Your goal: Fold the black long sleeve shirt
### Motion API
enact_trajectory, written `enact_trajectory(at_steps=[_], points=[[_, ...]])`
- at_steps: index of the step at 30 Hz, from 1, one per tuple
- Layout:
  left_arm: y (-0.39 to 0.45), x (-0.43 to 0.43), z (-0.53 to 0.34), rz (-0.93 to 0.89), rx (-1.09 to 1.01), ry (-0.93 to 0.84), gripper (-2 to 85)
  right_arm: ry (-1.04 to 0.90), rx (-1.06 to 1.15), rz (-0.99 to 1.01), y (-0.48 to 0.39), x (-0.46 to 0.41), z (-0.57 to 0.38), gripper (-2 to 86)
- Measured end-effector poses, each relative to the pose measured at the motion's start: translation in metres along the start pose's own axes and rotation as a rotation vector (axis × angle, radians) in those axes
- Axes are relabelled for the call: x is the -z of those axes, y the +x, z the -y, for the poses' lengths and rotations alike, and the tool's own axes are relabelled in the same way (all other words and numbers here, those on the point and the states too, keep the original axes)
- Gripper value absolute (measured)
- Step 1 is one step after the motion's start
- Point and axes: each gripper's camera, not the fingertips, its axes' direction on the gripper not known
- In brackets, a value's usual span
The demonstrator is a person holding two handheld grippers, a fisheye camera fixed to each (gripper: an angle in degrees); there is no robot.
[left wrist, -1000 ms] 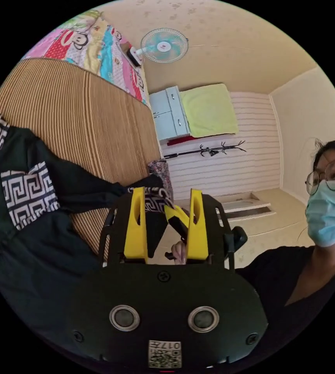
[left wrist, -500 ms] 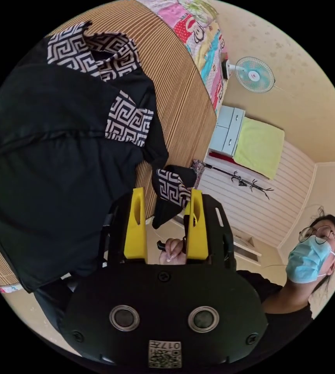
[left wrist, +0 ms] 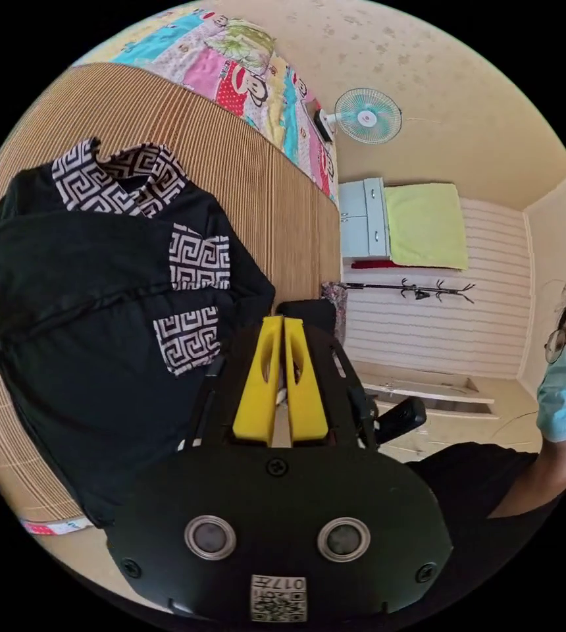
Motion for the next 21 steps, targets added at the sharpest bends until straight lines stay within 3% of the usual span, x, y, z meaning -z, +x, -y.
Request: enact_trajectory(at_steps=[4, 11, 17, 21], points=[[-0.033, -0.045, -0.003, 0.156, -0.027, -0.05, 9.2, -0.132, 0.115, -0.029, 0.026, -0.054, 0.003, 9.2], [-0.076, -0.109, -0.009, 0.308, -0.108, -0.081, 9.7, -0.253, 0.37, -0.016, 0.009, -0.146, 0.016, 10.1], [-0.064, -0.11, -0.019, 0.344, -0.195, -0.109, 0.8, -0.233, 0.221, 0.02, 0.035, -0.145, 0.023, 3.2], [-0.022, -0.065, -0.012, 0.108, -0.278, -0.001, -0.5, -0.013, -0.069, 0.082, 0.09, -0.071, 0.029, 2.4]])
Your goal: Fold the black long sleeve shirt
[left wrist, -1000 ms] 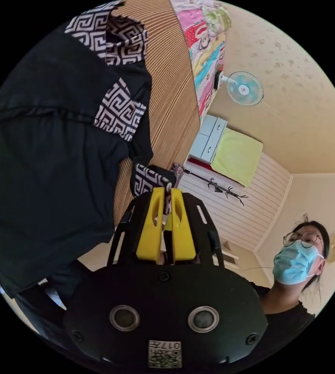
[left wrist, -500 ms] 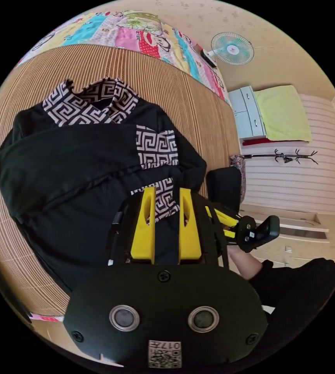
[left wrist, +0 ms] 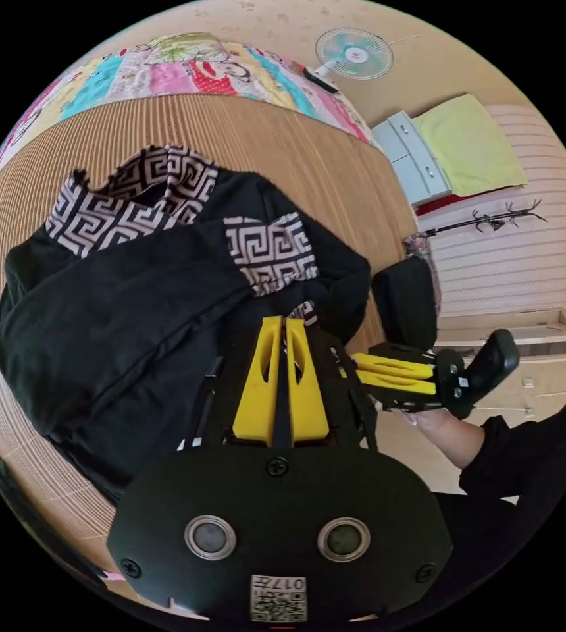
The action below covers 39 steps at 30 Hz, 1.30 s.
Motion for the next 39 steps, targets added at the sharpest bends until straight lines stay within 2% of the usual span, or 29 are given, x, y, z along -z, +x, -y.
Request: enact_trajectory(at_steps=[3, 5, 7, 9, 13, 15, 17, 20, 22, 25, 27, 31, 33, 35, 37, 39], points=[[0.024, 0.028, 0.017, -0.097, -0.028, 0.082, -0.2, 0.242, -0.226, 0.073, 0.047, 0.072, -0.004, 2.3], [0.034, 0.04, 0.022, -0.052, -0.056, 0.134, 0.5, 0.384, -0.352, 0.084, 0.076, 0.112, -0.011, 2.3], [0.035, 0.047, 0.024, -0.045, -0.106, 0.166, 4.8, 0.527, -0.451, 0.044, 0.105, 0.151, -0.026, 2.3], [0.022, 0.044, 0.021, -0.085, -0.077, 0.147, 7.3, 0.664, -0.576, -0.089, 0.146, 0.192, -0.056, 2.3], [-0.015, 0.03, -0.01, -0.136, -0.005, 0.097, 7.9, 0.753, -0.839, -0.229, 0.226, 0.212, -0.128, 2.2], [-0.028, 0.023, -0.028, -0.131, 0.03, 0.061, 7.9, 0.678, -1.146, -0.258, 0.282, 0.188, -0.184, 2.2], [-0.039, 0.02, -0.047, -0.123, 0.072, 0.036, 7.9, 0.616, -1.35, -0.208, 0.306, 0.168, -0.218, 2.2], [-0.055, 0.021, -0.076, -0.135, 0.137, 0.008, 7.8, 0.784, -1.488, -0.056, 0.296, 0.164, -0.24, 2.1], [-0.065, 0.027, -0.093, -0.138, 0.176, 0.0, 7.9, 0.867, -1.417, -0.032, 0.272, 0.174, -0.224, 2.2], [-0.073, 0.049, -0.112, -0.121, 0.206, 0.046, 8.0, 0.927, -1.146, -0.015, 0.222, 0.196, -0.159, 2.3], [-0.08, 0.068, -0.123, -0.121, 0.226, 0.101, 8.2, 0.957, -0.866, 0.063, 0.173, 0.202, -0.09, 2.4], [-0.1, 0.118, -0.157, -0.123, 0.283, 0.258, 8.7, 0.901, -0.478, 0.265, 0.089, 0.164, 0.023, 2.6], [-0.111, 0.14, -0.174, -0.115, 0.323, 0.324, 8.8, 0.804, -0.304, 0.411, 0.03, 0.108, 0.083, 2.6], [-0.123, 0.162, -0.194, -0.098, 0.364, 0.385, 8.8, 0.702, -0.222, 0.493, -0.013, 0.051, 0.115, 2.7], [-0.142, 0.185, -0.221, -0.053, 0.425, 0.443, 8.9, 0.526, -0.169, 0.54, -0.054, -0.019, 0.136, 2.7], [-0.157, 0.197, -0.239, -0.027, 0.472, 0.464, 8.9, 0.225, -0.098, 0.575, -0.103, -0.121, 0.143, 2.8]])
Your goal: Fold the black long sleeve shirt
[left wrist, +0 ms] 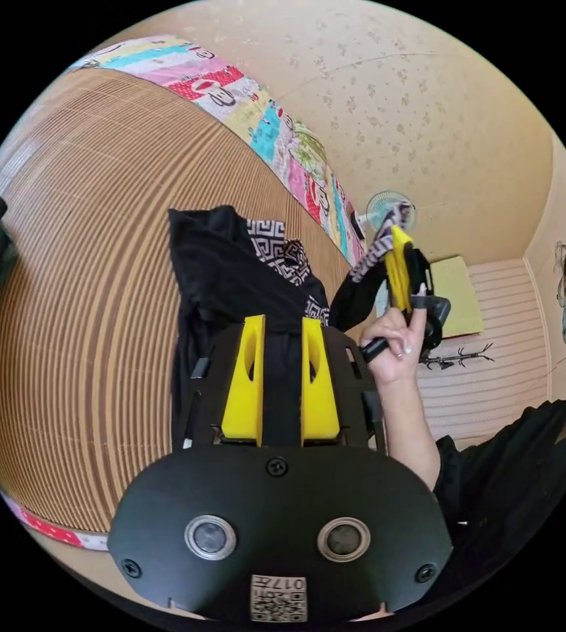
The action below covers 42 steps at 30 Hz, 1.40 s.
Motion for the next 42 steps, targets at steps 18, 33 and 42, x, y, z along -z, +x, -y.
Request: enact_trajectory(at_steps=[18, 33, 42], points=[[-0.04, -0.034, 0.076, 0.146, -0.014, -0.04, 11.5, -0.057, -0.251, -0.933, 0.018, 0.051, -0.022, 6.9], [-0.055, -0.032, 0.092, 0.151, -0.08, -0.03, 3.0, -0.022, -0.328, -1.1, 0.074, 0.034, 0.011, 2.5], [-0.078, 0.01, 0.078, 0.075, -0.062, -0.026, 10.8, -0.073, -0.273, -0.838, 0.063, 0.107, 0.003, 6.6]])
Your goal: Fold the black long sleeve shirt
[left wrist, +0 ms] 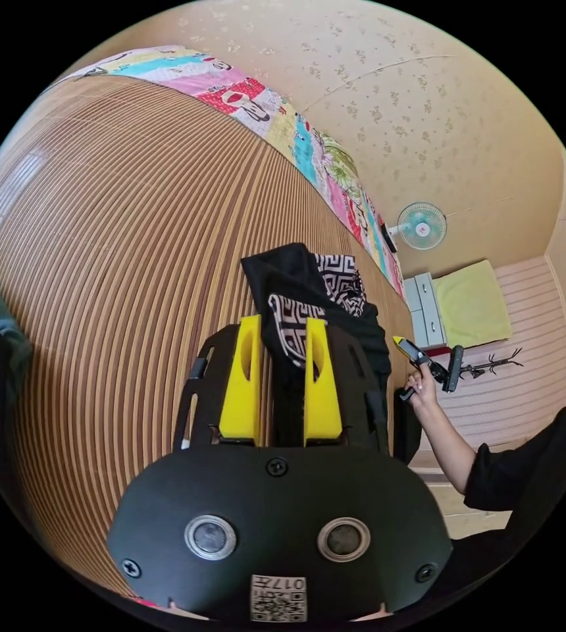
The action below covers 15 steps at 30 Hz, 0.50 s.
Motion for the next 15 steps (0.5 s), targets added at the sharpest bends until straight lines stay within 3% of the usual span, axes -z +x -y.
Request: enact_trajectory(at_steps=[9, 15], points=[[-0.005, 0.022, -0.122, -0.014, 0.007, -0.451, 12.5, -0.453, 0.024, 0.097, 0.091, 0.035, -0.127, 9.2], [0.006, 0.036, -0.173, 0.076, -0.012, -0.547, 12.8, -0.528, -0.043, 0.215, 0.146, 0.049, -0.189, 10.7]])
